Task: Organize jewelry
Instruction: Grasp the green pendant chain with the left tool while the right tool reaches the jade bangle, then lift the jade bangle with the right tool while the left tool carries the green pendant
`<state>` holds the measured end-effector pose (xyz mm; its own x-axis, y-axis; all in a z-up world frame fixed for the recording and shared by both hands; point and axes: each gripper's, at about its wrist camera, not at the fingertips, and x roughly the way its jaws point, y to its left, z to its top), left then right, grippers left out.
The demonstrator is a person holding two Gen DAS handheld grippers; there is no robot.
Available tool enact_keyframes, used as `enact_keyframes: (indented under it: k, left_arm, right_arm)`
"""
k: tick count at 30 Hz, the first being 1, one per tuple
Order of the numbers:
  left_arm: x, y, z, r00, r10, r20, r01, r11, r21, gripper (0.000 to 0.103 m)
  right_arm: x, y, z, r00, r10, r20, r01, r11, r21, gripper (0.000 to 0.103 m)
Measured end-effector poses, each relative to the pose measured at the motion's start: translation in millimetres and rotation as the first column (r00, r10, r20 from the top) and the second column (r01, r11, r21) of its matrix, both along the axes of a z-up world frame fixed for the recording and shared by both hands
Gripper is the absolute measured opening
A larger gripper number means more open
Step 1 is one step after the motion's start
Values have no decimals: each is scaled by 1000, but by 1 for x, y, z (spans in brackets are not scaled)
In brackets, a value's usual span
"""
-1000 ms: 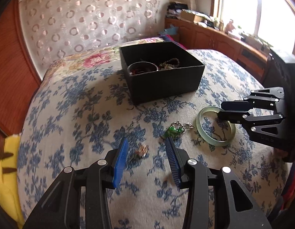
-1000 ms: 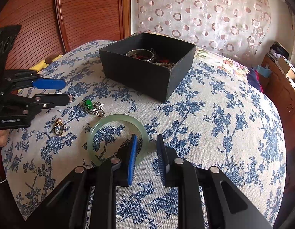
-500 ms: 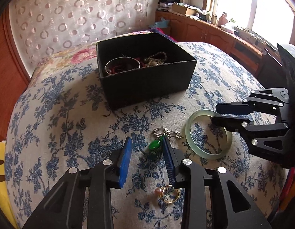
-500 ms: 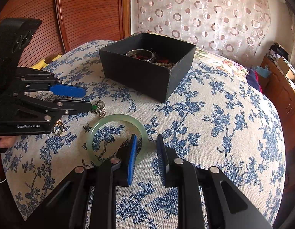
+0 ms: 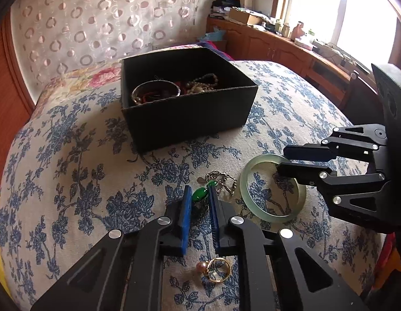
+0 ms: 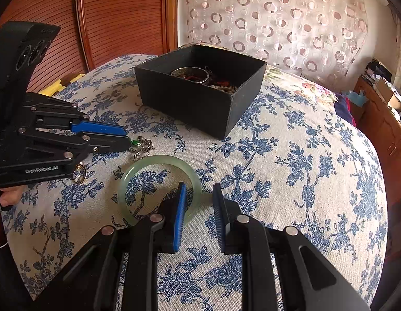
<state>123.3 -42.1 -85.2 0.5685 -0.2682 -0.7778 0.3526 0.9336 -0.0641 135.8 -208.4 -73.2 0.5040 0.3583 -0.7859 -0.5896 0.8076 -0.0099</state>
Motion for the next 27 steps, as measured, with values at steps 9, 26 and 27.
enact_keyframes:
  k: [9, 26, 27]
  left_arm:
    - [-30, 23, 32, 994, 51, 94, -46, 998, -53, 12]
    - [-55, 32, 83, 972, 95, 216, -78, 993, -85, 12]
    - [-55, 31, 85, 971, 96, 220, -79, 993, -85, 12]
  right_arm:
    - [0, 0, 0, 1000, 0, -2, 0, 1000, 0, 22]
    - [2, 5, 1, 1000, 9, -23, -9, 1000, 0, 10]
    - [3, 6, 2, 1000, 11, -24, -11, 1000, -7, 9]
